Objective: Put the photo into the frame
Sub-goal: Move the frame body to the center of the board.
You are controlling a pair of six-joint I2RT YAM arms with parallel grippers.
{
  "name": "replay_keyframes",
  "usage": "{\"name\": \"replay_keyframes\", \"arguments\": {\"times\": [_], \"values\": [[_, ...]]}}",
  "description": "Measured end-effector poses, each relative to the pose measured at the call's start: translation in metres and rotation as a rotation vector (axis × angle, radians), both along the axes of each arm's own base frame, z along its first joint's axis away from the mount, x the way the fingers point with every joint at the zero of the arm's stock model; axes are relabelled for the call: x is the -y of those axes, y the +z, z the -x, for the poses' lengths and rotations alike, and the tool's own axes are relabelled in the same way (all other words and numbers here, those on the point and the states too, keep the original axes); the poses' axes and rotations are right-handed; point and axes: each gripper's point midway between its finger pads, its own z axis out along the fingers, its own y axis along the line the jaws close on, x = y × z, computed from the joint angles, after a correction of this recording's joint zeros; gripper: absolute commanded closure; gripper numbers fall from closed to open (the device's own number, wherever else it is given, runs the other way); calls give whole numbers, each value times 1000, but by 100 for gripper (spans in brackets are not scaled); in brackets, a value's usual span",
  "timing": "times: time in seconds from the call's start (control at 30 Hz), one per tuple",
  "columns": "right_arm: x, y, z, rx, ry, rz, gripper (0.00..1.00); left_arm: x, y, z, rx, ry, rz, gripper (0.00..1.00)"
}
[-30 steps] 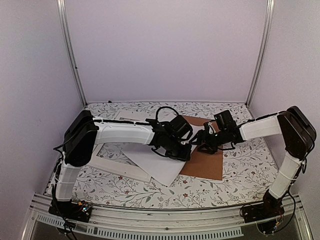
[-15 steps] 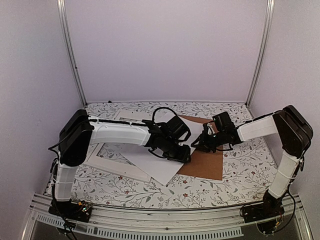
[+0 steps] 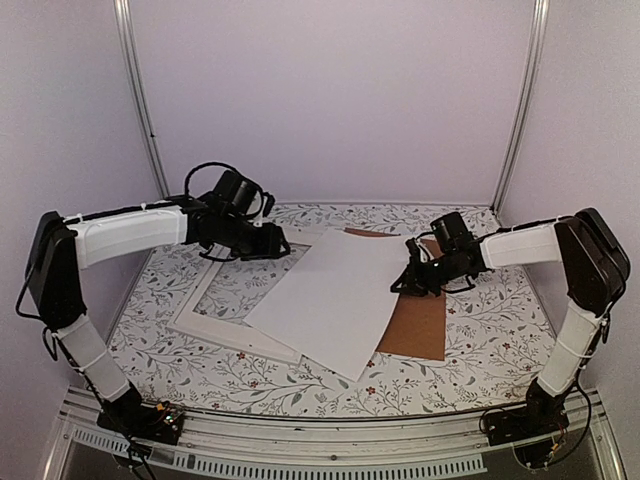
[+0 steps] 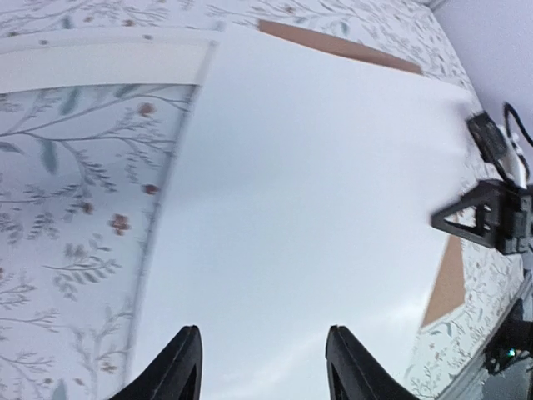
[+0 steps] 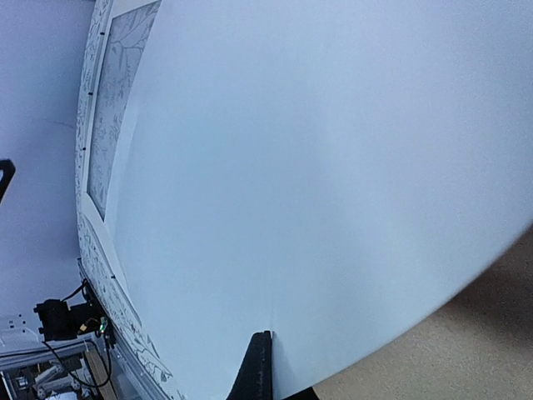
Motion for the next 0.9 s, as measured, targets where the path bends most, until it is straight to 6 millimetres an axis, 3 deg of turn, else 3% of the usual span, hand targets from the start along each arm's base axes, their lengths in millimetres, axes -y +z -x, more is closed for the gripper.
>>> {"name": "replay_keyframes", "arguments": {"times": [0.17, 0.27, 0.43, 0.57, 0.7, 0.9], "values": [[20, 21, 9, 2, 57, -26, 100, -104, -17, -38, -15, 201, -63, 31], [23, 40, 15, 35, 96, -50, 100, -157, -35, -50, -49, 305, -103, 27], [20, 55, 28, 56, 163, -79, 100, -215, -63, -66, -104, 424, -145, 26], [20, 53, 32, 50, 183, -77, 100, -248, -101, -73, -187, 484, -178, 26], [20, 52, 33, 53, 191, -73, 100, -264, -135, -79, -260, 507, -188, 26], [22, 48, 36, 45, 194, -68, 100, -258, -137, -90, -246, 477, -138, 30]]}}
